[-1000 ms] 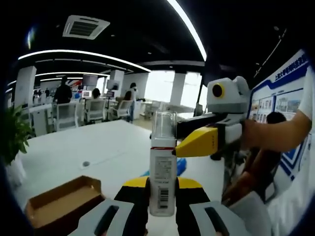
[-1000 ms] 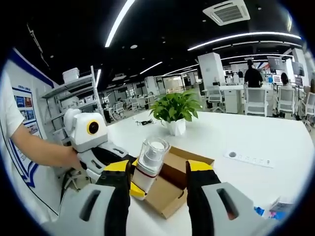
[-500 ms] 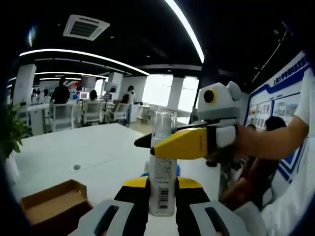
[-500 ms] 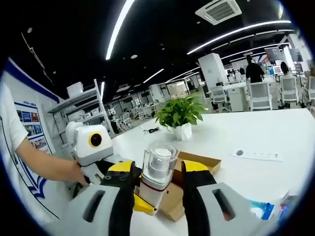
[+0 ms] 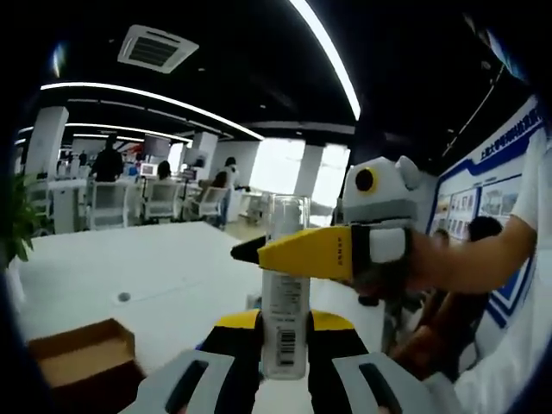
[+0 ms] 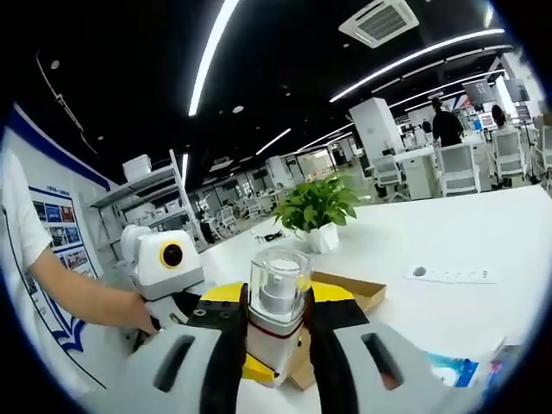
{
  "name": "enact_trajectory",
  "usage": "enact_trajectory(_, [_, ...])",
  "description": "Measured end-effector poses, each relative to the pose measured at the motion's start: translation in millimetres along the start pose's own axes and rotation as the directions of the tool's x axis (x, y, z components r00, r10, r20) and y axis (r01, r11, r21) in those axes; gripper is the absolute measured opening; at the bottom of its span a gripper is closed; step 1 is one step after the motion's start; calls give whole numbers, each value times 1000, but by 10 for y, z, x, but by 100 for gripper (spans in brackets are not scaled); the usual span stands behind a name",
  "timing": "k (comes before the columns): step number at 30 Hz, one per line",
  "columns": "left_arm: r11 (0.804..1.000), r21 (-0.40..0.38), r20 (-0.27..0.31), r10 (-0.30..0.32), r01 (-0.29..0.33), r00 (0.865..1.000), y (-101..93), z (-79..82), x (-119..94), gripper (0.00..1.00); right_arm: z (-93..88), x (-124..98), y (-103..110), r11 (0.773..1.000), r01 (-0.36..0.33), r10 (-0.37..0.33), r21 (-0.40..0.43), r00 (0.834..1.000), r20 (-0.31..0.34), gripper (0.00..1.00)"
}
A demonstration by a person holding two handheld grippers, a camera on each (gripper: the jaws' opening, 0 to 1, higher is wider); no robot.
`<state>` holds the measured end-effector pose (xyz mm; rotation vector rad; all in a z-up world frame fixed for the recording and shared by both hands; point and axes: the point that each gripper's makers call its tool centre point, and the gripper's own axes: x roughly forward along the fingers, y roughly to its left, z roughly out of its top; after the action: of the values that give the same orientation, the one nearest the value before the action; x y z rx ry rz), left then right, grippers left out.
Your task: Operate the shoe box by opening the lid, removing the specified soft item, and placing it in the target area until the item is outside and the box remains undamaged.
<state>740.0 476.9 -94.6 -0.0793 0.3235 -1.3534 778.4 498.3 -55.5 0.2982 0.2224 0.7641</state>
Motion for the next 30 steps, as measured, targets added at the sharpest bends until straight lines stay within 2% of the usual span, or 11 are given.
enact_trajectory(6, [1000, 11, 1, -3, 3, 1000, -2, 11, 153, 19, 14, -74, -55, 1000, -7, 7, -9, 999, 42, 22])
enact_trajectory(9, [1000, 20, -13, -6, 6, 1000, 11, -11, 214, 20, -3, -110, -159, 1000, 0, 0, 4, 999, 45, 22])
enact_trajectory(16, [998, 55, -61, 8, -5, 998, 82, -57, 267, 20, -27, -125, -238, 1000, 19, -20, 14, 998, 55, 21])
enact_trajectory(20, [997, 81, -82, 19, -12, 996, 130, -85, 283, 20, -42, -110, -249, 999, 37, -36, -18, 998, 58, 21])
enact_trajectory(23, [994, 107, -119, 41, -28, 992, 174, -161, 289, 23, -32, -111, -281, 998, 49, -47, -37, 997, 63, 21])
enact_trajectory(30, [993, 108, -136, 65, -51, 989, 225, -214, 232, 28, -12, -131, -396, 990, 99, -92, -96, 993, 80, 21])
